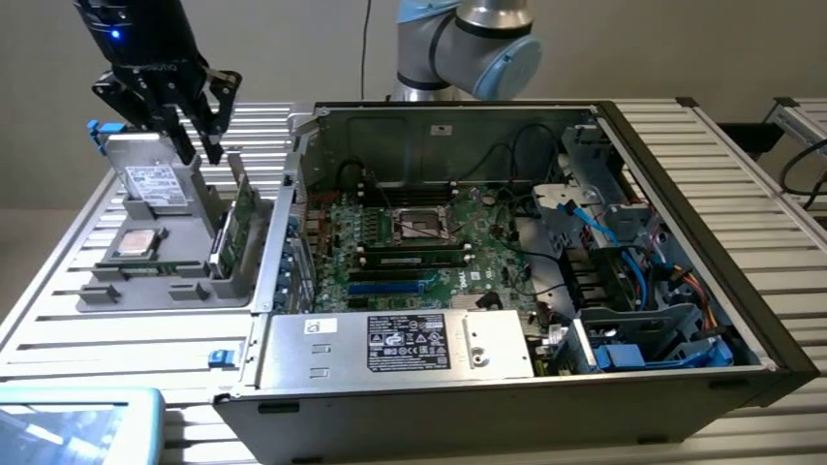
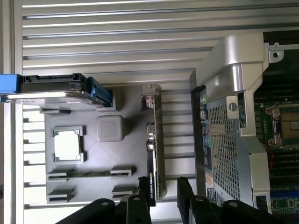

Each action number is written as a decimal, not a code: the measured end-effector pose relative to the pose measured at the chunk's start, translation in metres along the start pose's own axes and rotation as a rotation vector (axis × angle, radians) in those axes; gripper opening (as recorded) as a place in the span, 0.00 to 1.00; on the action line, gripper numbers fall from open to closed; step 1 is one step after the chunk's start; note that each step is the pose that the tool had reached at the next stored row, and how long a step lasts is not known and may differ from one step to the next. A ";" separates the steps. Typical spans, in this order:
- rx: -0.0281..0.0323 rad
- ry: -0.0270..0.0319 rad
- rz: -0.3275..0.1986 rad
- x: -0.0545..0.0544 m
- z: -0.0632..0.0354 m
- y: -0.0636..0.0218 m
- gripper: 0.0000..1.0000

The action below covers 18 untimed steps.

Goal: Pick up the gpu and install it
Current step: 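Pick up the gpu and move the gpu toward the slot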

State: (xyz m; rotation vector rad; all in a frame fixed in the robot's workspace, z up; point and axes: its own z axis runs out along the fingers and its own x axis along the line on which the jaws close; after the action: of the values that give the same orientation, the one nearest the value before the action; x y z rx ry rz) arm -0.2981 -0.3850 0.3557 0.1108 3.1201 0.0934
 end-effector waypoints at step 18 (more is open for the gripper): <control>-0.0123 0.0103 -0.080 0.010 0.0189 -0.0034 0.38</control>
State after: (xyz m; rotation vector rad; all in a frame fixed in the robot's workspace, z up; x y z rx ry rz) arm -0.3076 -0.3866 0.3364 -0.0145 3.1289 0.1122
